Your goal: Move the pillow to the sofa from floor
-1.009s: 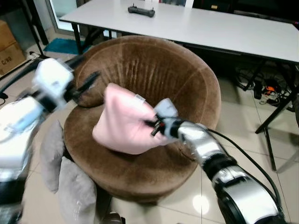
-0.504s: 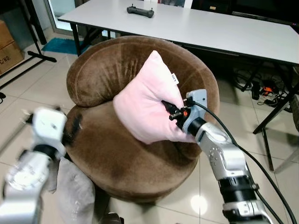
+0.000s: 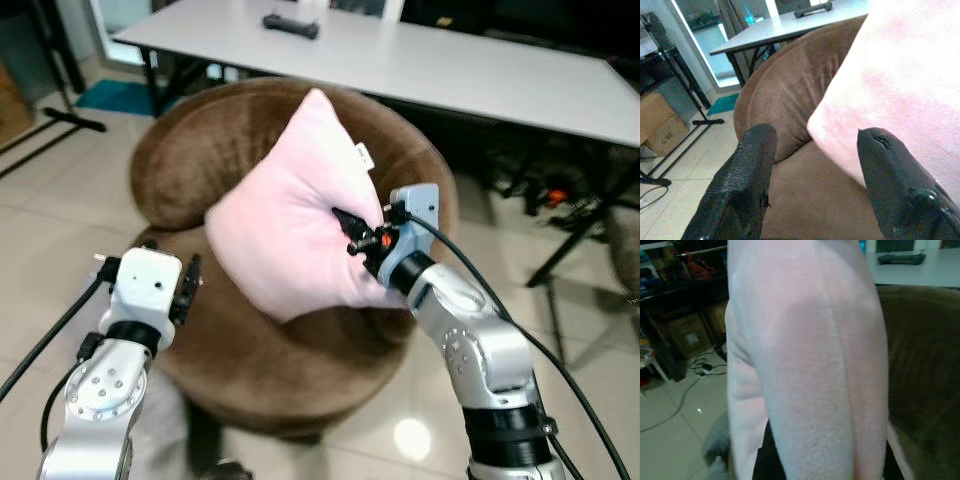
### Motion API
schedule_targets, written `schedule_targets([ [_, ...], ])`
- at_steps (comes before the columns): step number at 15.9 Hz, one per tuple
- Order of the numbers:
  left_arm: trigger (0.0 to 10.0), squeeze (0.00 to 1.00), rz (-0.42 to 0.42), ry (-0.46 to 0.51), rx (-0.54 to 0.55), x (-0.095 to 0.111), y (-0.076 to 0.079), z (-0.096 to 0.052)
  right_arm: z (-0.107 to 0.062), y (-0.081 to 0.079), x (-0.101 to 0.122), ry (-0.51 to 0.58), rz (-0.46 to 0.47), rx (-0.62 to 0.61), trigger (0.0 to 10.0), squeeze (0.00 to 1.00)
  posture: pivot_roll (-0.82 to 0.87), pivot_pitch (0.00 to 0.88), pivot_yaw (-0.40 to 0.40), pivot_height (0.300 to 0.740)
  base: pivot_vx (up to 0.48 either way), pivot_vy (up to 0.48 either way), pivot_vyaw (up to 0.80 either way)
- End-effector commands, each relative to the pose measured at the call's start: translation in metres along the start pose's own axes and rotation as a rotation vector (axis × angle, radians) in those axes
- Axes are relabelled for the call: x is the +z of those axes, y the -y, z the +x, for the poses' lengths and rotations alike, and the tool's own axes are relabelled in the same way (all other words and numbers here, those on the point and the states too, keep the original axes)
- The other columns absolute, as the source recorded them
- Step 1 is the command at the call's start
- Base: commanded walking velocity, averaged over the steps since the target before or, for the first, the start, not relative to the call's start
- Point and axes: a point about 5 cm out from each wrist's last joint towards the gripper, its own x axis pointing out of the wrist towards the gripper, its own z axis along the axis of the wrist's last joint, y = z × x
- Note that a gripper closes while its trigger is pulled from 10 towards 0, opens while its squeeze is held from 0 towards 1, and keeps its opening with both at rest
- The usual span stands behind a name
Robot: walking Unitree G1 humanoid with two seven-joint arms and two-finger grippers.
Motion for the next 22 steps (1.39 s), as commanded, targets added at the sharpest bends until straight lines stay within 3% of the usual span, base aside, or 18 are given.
schedule_targets([
  [1,10.0,0.00,0.003,0.023,-0.004,0.007,0.001,0.000,-0.005,0.006,0.021,0.071,-0.015,-0.032,10.0,0.00,0.14,0.000,-0.085,0.740,0.000,-0.446,0.00],
  [7,10.0,0.00,0.018,0.065,0.001,0.019,-0.006,-0.002,-0.021,0.006,0.025,0.057,0.025,-0.110,10.0,0.00,0.13,0.000,-0.069,0.740,0.000,-0.444,0.00],
  [11,10.0,0.00,0.000,0.090,-0.008,0.021,0.000,-0.003,-0.026,0.015,0.021,0.050,0.035,-0.212,10.0,0.00,0.13,0.000,-0.059,0.740,0.000,-0.204,0.00],
  [13,10.0,0.00,0.037,0.135,-0.035,0.024,0.006,-0.001,-0.030,0.022,0.018,0.044,0.027,-0.249,10.0,0.00,0.12,0.000,-0.018,0.740,0.000,0.000,0.00],
  [17,10.0,0.00,0.000,0.190,-0.042,0.033,0.002,0.003,-0.027,0.015,0.015,0.062,0.053,-0.248,10.0,0.00,0.13,0.000,0.030,0.740,0.000,0.000,0.00],
  [22,10.0,0.00,-0.043,0.208,-0.028,0.035,-0.003,0.005,-0.014,0.006,0.024,0.093,0.035,-0.193,10.0,0.00,0.14,0.000,0.022,0.740,0.167,0.000,0.16],
])
